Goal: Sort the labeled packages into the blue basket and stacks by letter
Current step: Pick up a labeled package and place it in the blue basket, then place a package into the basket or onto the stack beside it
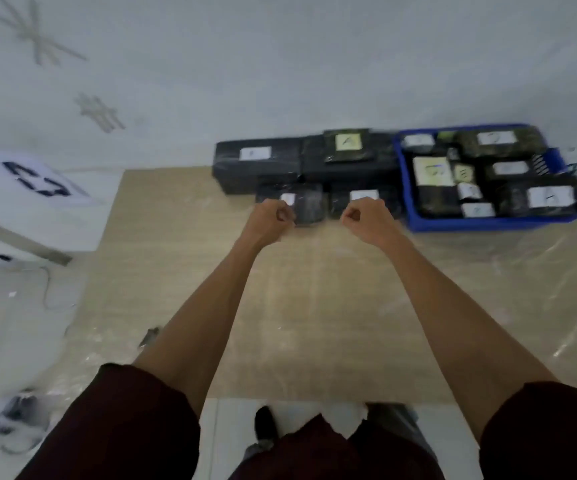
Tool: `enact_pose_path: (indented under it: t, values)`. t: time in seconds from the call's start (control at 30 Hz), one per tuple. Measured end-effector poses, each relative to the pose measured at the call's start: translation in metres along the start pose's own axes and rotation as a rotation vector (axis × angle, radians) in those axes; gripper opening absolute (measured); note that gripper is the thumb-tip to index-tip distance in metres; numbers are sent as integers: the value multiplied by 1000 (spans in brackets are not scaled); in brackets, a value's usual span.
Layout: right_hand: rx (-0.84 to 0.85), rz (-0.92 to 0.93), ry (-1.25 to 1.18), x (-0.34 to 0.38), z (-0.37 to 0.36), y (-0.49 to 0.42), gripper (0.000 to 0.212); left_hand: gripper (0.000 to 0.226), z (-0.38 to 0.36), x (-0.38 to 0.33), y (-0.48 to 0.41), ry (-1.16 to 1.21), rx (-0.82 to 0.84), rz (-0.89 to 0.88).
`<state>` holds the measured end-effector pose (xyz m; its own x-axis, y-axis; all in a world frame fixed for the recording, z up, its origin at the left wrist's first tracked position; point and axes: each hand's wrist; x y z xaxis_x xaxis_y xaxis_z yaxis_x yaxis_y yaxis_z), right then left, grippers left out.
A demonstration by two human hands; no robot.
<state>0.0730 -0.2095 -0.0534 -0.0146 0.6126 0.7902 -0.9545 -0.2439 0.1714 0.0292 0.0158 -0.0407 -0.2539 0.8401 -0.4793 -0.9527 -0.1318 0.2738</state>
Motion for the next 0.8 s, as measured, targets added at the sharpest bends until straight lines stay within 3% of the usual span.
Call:
enact_pose_path:
  t: [0.23,0.4,0.53,0.8]
  values:
    - [262,-120,-19,68,-161,71,12,19,17,183,94,-17,87,213]
    - [530,-377,-10,87,-243,119,19,33,9,251,137,-183,19,287]
    - [530,-523,-133,83,-292,150,30,40,-6,279,160,-275,89,424]
    - [402,-624,-309,83,-328,168,19,33,-23,307,181,-166,108,467]
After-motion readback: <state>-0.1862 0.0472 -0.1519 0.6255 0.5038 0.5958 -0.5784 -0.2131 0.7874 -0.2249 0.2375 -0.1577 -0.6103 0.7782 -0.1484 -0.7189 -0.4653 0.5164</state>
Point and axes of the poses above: each hand's wrist, its own y-axis away from the middle knuckle, its own z-axis out of the back of the hand, x = y × z, and after that the axes turned 15 degrees about -y, right-handed
